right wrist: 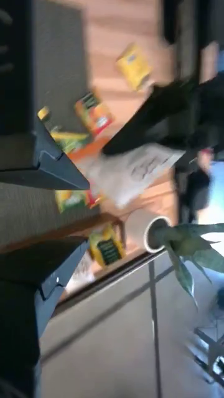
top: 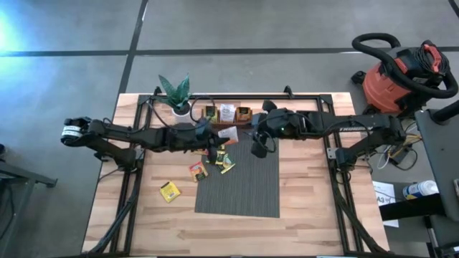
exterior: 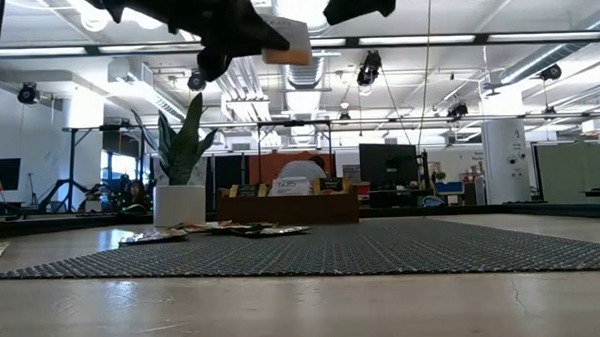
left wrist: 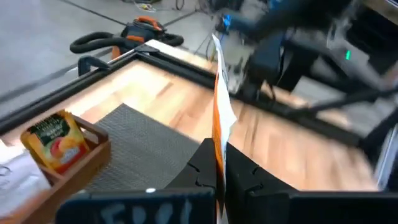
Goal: Pick & Place Tea
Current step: Put the white tea bag into the middle compartment of the wooden organizer
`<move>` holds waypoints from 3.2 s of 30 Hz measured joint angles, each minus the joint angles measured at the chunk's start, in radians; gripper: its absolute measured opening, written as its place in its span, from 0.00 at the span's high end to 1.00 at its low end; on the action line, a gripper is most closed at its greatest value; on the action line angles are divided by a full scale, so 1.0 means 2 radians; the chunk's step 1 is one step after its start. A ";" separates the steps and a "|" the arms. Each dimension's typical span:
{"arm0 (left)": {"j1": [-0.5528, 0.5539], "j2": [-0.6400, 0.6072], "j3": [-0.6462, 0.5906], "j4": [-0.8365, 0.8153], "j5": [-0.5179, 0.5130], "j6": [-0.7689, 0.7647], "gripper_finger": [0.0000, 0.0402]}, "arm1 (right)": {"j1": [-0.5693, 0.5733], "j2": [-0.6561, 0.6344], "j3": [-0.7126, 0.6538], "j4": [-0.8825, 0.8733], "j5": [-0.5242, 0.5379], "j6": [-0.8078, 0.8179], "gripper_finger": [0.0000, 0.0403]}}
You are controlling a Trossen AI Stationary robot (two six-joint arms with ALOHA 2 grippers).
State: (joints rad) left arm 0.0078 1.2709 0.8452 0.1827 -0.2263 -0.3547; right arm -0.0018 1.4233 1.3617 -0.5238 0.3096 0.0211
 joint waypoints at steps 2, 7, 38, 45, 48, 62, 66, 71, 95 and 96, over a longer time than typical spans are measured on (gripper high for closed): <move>-0.002 0.000 0.000 -0.015 -0.001 0.036 0.99 | -0.004 0.008 0.010 -0.011 -0.007 -0.037 0.67; -0.001 0.000 0.000 -0.019 -0.014 0.127 0.99 | -0.027 0.034 0.046 -0.043 -0.102 -0.075 0.68; 0.015 0.002 0.001 -0.071 -0.040 0.216 0.97 | -0.059 0.246 0.307 -0.236 -0.158 -0.155 0.77; 0.015 0.002 0.001 -0.075 -0.030 0.203 0.97 | -0.059 0.244 0.307 -0.234 -0.158 -0.155 0.92; 0.015 0.002 0.001 -0.079 -0.029 0.190 0.97 | -0.060 0.243 0.307 -0.234 -0.155 -0.155 0.97; 0.014 0.002 0.000 -0.129 -0.055 0.088 0.72 | -0.075 0.242 0.307 -0.234 -0.153 -0.141 0.98; 0.013 0.000 0.000 -0.180 -0.084 0.029 0.68 | -0.093 0.243 0.306 -0.234 -0.153 -0.141 0.98; -0.006 -0.023 -0.019 -0.142 -0.083 -0.016 0.67 | -0.130 0.254 0.304 -0.232 -0.153 -0.144 0.98; 0.035 -0.248 -0.106 -0.111 -0.155 -0.022 0.67 | -0.197 0.372 0.305 -0.159 -0.180 -0.115 0.98; 0.042 -0.249 -0.106 -0.111 -0.155 -0.010 0.67 | -0.198 0.373 0.305 -0.154 -0.180 -0.112 0.98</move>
State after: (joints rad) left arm 0.0914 0.7734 0.6327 -0.0395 -0.5362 -0.3747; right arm -0.3975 2.1702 1.9714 -0.8321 -0.0507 -0.2033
